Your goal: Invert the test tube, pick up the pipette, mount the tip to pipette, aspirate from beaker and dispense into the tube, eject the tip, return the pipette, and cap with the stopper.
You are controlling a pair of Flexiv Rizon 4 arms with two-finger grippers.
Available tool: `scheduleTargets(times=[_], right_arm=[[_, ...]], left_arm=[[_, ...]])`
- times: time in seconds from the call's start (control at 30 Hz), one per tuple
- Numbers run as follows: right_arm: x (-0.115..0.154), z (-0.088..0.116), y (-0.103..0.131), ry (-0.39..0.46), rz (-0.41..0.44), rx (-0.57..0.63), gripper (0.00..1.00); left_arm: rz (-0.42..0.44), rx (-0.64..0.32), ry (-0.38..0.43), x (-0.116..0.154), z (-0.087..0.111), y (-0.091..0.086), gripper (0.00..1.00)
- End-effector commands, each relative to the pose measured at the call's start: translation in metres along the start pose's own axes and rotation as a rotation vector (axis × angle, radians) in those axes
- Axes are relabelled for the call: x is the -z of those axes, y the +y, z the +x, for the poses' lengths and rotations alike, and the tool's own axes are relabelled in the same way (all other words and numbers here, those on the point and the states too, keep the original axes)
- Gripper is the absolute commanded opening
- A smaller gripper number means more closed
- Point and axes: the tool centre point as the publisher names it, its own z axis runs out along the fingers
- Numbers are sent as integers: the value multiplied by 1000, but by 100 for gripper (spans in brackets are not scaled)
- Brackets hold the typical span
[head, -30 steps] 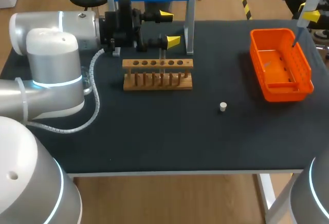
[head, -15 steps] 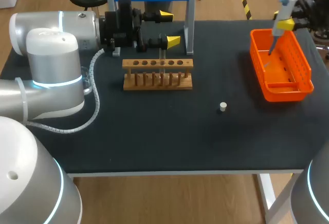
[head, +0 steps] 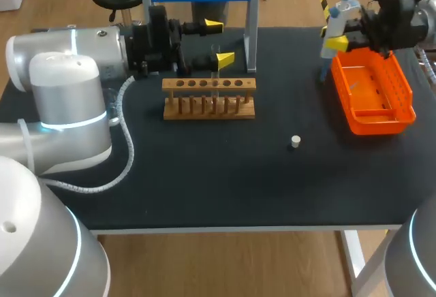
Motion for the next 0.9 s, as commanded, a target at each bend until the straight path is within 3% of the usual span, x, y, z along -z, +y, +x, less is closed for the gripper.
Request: scheduleTargets(times=[0.03, 0.53, 0.9], right_arm=[[-14, 2, -5, -18, -9, -4, 0], [-80, -5, -17, -17, -50, -35, 0], [-109, -12, -33, 0, -70, -53, 0]], left_arm=[[12, 5, -13, 4, 4, 2, 100], [12, 5, -13, 4, 4, 2, 100], [12, 5, -13, 4, 4, 2, 100]])
